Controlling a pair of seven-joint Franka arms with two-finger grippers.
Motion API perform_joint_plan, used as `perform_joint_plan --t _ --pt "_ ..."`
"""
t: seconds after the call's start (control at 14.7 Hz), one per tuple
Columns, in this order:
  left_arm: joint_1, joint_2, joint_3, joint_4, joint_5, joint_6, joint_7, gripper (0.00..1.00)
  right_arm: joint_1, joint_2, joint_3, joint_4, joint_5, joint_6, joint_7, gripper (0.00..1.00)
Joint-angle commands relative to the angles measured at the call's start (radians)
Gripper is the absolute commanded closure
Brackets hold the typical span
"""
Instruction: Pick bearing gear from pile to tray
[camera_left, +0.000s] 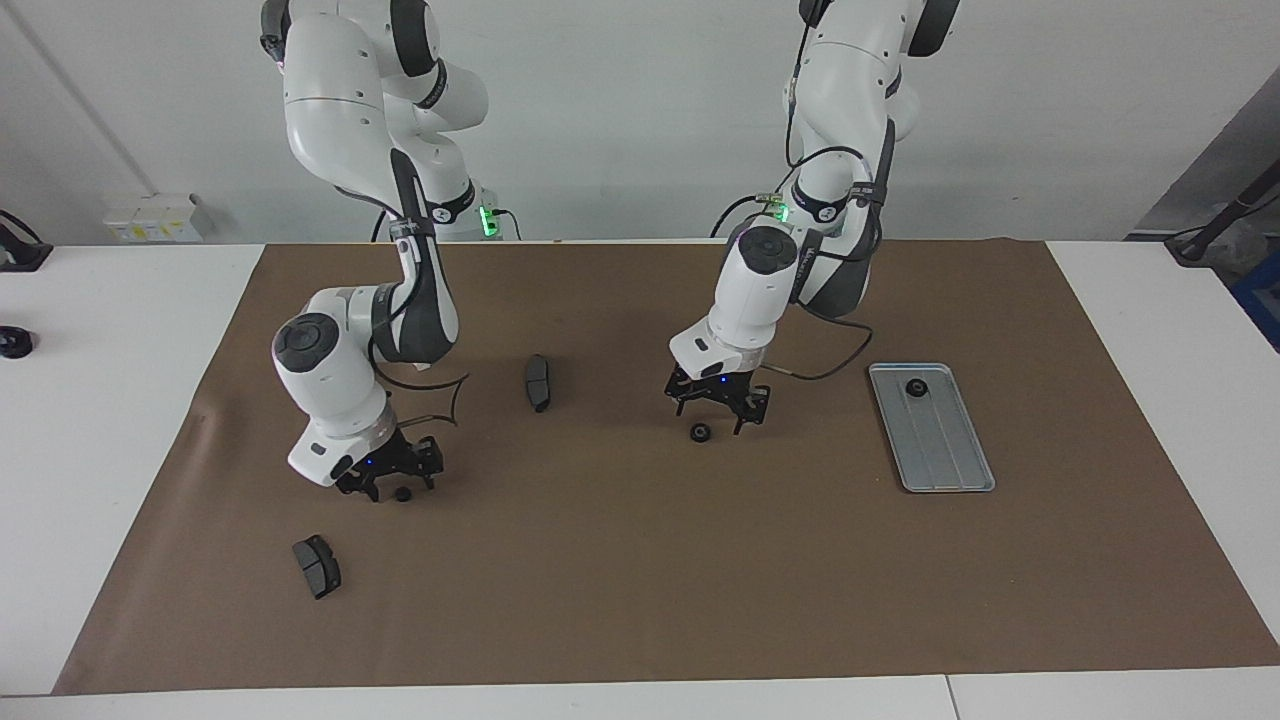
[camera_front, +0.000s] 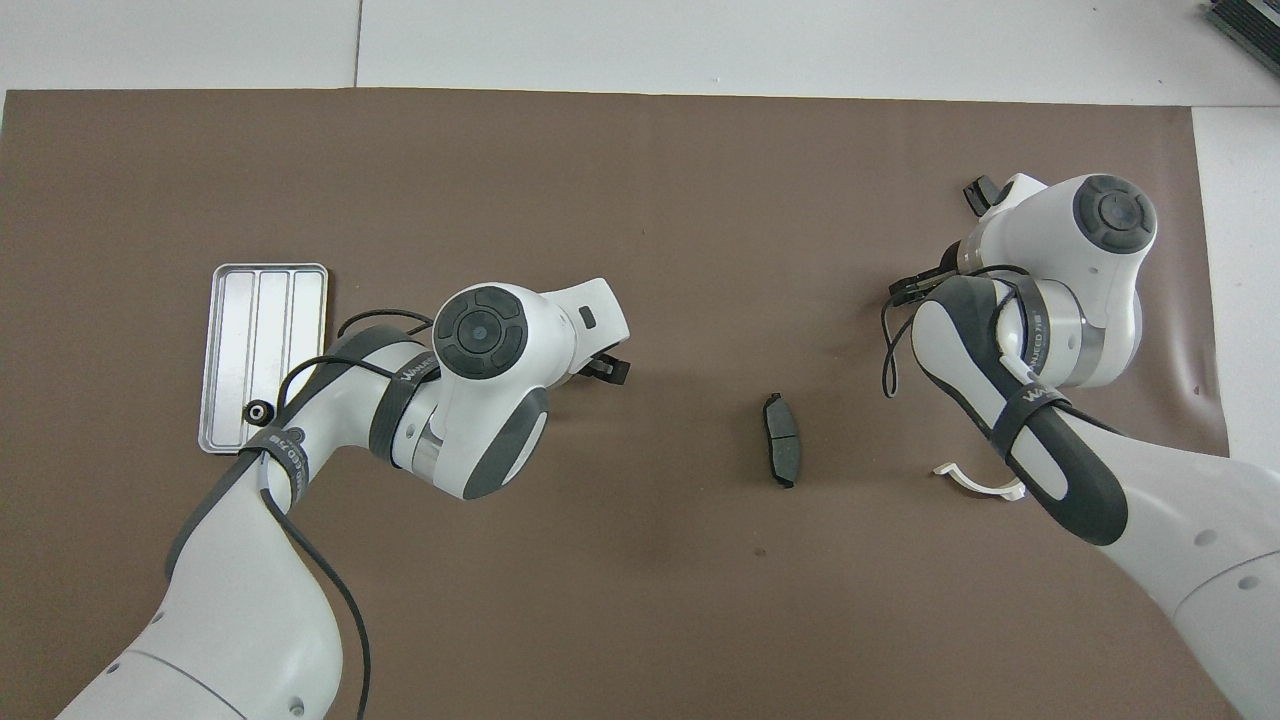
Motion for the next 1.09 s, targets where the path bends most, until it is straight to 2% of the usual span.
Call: perform_joint_plan --t 0.0,0.27,0.34,0.41,0.48,0.75,0.89,0.96,1.02 --pt "-0.017 0.026 0.017 -0.013 -0.013 0.045 -0.006 0.0 -0.014 -0.013 0.016 -0.024 -0.003 0.02 -0.014 0.49" --pt "-0.019 0.023 0.02 -0.02 -0.011 0.036 -0.028 0.0 -0.014 -0.01 0.016 -0.021 0.001 0.043 -0.008 0.52" --pt "-0.017 0.023 0.02 -0.014 -0.009 0.03 -0.026 0.28 -0.012 -0.01 0.018 -0.021 0.001 0.059 0.0 0.52" --pt "-0.016 0.021 0.02 -0.011 -0.003 0.017 -0.023 0.77 -0.012 -0.009 0.016 -0.021 0.001 0.062 0.003 0.52" --pt "-0.017 0.02 0.022 -0.008 0.0 -0.002 -0.023 1.0 -0.011 -0.009 0.018 -0.021 0.001 0.065 0.003 0.51" --pt "0.004 -0.009 0.029 0.006 0.02 -0.027 -0.016 1.0 -0.011 -0.007 0.018 -0.021 0.001 0.08 0.003 0.52" --pt "0.017 -0.035 0.048 0.022 0.068 -0.068 -0.011 1.0 -0.011 -0.007 0.018 -0.021 0.003 0.08 0.003 0.62" --pt "0.029 -0.054 0.048 0.021 0.078 -0.087 -0.011 1.0 -0.011 -0.007 0.018 -0.021 0.003 0.08 0.003 0.72" --pt "0.043 -0.08 0.048 0.018 0.078 -0.114 -0.011 1.0 -0.012 -0.007 0.018 -0.021 0.003 0.08 0.003 0.86"
